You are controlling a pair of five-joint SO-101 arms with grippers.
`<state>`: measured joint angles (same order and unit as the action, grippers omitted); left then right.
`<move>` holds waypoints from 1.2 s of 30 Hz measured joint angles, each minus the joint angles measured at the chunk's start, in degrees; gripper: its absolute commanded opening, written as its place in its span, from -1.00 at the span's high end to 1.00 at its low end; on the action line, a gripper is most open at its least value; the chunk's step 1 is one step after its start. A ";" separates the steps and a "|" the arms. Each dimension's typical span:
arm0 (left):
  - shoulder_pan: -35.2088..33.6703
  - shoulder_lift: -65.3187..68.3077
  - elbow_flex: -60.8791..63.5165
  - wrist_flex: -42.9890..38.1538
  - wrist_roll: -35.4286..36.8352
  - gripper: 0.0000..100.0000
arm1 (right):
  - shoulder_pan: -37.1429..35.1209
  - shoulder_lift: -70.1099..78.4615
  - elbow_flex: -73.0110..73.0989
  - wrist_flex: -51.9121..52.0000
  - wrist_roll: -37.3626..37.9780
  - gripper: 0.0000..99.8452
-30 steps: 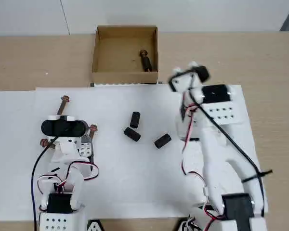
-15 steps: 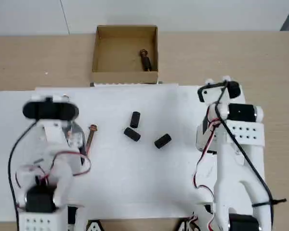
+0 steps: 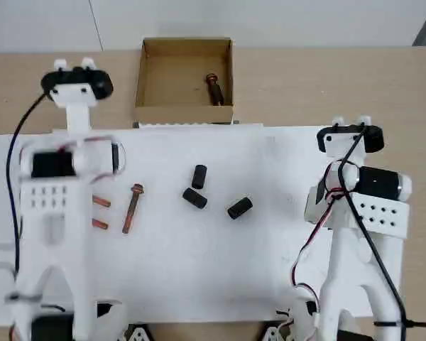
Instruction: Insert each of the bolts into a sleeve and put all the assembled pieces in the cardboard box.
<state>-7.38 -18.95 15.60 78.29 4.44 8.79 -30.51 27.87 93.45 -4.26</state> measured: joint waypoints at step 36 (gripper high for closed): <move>-10.20 56.35 -51.78 20.48 -25.14 0.72 | -0.09 0.00 0.00 -5.27 0.44 0.99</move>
<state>-17.58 37.41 -36.18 98.77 -20.70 8.70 -30.51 27.87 88.18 -3.82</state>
